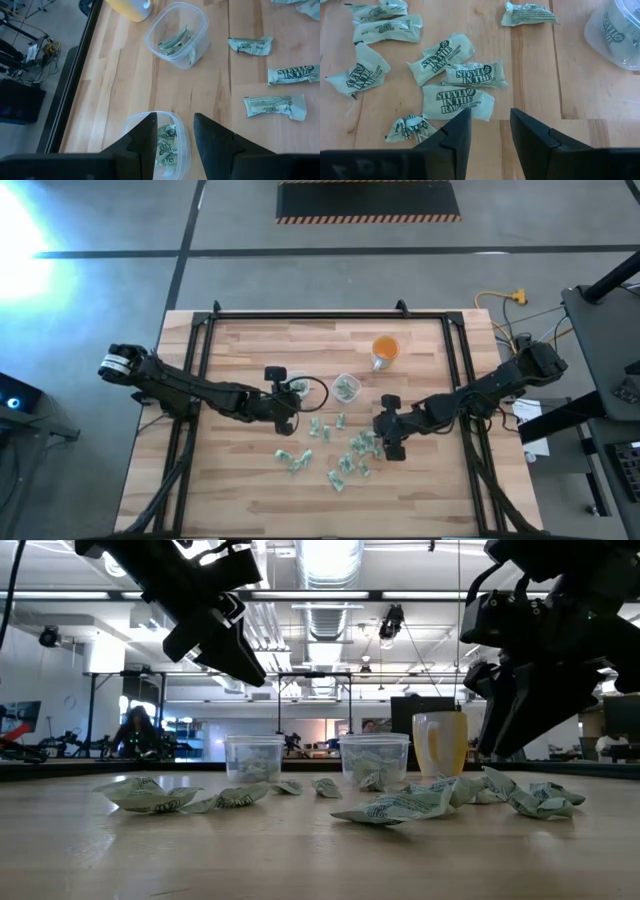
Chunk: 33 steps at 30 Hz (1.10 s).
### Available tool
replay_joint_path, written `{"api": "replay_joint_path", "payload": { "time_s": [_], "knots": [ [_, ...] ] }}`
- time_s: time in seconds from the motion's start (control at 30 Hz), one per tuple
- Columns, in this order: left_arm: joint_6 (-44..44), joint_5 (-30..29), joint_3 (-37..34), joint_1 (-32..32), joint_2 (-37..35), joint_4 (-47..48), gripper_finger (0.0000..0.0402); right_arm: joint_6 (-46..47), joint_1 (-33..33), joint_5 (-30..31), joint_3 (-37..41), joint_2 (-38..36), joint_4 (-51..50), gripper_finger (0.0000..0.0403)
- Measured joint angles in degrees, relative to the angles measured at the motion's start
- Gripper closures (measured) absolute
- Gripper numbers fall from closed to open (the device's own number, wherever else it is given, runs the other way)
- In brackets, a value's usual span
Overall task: Pick and place items into bin
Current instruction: Put the white stevia packet into the right transparent bin
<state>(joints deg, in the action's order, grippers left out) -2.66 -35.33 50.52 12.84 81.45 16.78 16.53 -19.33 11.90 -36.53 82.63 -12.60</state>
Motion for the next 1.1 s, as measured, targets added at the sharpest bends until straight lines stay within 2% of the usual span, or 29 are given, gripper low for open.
{"api": "replay_joint_path", "payload": {
  "time_s": [1.1],
  "knots": [
    [0.07, 0.0, -0.2, 0.0, 0.04, -0.04, 0.0289, 0.0, -0.02, -0.09, 0.0, -0.02, 0.04, 0.0287]
  ]
}}
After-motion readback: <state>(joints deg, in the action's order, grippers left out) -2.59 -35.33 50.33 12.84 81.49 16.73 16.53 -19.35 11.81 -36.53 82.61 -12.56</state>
